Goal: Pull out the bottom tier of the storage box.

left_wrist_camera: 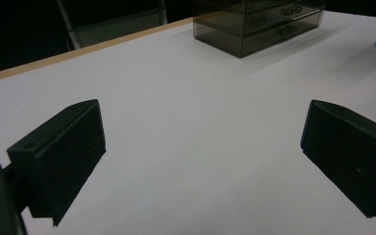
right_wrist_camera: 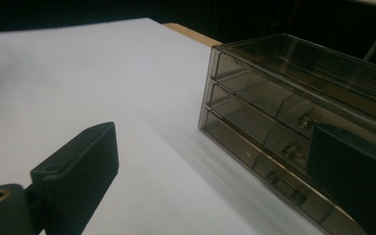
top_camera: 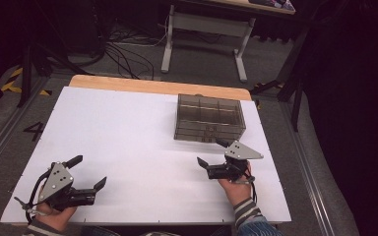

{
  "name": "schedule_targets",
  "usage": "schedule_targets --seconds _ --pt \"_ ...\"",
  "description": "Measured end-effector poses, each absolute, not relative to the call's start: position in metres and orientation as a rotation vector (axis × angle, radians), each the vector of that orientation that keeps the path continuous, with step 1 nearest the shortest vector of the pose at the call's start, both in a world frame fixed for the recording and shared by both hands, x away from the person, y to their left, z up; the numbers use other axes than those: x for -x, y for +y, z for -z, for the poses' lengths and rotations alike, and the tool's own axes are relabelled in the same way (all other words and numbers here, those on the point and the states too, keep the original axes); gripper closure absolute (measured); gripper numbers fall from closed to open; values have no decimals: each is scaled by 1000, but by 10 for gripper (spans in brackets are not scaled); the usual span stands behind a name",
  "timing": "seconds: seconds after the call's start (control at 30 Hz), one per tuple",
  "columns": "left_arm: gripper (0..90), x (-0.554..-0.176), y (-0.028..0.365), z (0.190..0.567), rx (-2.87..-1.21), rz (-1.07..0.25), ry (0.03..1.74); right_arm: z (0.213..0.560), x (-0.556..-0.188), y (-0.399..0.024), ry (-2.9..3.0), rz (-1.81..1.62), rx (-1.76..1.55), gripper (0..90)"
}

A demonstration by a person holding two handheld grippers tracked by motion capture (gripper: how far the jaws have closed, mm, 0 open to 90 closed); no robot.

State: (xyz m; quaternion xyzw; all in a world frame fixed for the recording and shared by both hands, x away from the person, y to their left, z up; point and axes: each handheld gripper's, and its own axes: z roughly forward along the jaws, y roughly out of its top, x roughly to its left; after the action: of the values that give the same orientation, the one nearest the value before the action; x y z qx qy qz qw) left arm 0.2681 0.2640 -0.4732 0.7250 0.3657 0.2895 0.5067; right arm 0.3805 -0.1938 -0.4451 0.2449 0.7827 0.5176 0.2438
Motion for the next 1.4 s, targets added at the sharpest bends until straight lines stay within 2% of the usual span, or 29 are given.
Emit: schedule_targets --seconds 0.43,0.57,0.6,0.63,0.67,0.73,1.0,1.4 --pt "33 -269 264 473 -1752 -699 883 439 -378 -192 2124 -1341 -596 72" --pt "33 -269 264 473 -1753 -701 880 436 -377 -192 2122 -1293 -573 134" --pt "33 -269 264 473 -1753 -702 880 434 -375 -191 2120 -1248 -542 202" --pt "33 -269 264 473 -1751 -701 879 434 -375 -191 2120 -1248 -542 202" --pt "33 -269 264 473 -1752 -700 879 433 -373 -190 2123 -1204 -508 252" --pt "33 -269 264 473 -1755 -702 876 432 -372 -187 2125 -1148 -474 281" --pt "33 -268 264 473 -1746 -701 884 434 -370 -178 2105 -979 -423 331" --pt "33 -268 264 473 -1750 -703 882 436 -369 -177 2094 -966 -386 357"
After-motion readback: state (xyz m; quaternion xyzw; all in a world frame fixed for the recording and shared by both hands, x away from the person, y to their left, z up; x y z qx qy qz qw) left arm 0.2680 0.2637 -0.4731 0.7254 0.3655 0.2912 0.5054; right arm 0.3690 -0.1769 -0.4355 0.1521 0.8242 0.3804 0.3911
